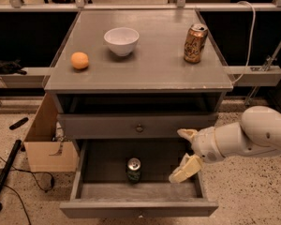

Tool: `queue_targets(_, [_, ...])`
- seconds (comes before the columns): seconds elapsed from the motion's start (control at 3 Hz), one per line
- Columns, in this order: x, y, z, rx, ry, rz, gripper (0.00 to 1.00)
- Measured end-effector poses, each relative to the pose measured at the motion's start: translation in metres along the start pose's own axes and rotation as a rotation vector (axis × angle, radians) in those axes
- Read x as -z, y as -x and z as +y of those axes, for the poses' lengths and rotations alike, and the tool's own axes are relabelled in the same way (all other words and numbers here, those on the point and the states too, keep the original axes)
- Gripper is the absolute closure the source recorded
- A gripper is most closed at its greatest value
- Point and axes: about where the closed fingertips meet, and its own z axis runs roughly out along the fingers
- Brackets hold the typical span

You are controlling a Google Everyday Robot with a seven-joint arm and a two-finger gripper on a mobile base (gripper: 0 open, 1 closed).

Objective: Pick green can from middle drawer and place on counter

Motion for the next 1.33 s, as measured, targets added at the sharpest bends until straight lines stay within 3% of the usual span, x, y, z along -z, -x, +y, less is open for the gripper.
queue_targets(0.33, [-0.031,-0.029,-0.008,-0.014,0.007,-0.036,0.00])
queue_targets(1.0, [-0.100,-0.100,-0.020,-0.105,-0.030,-0.062,0.00])
queue_targets(1.33, [-0.185,-0.111,-0.039,-0.147,-0.015,-0.080,0.00])
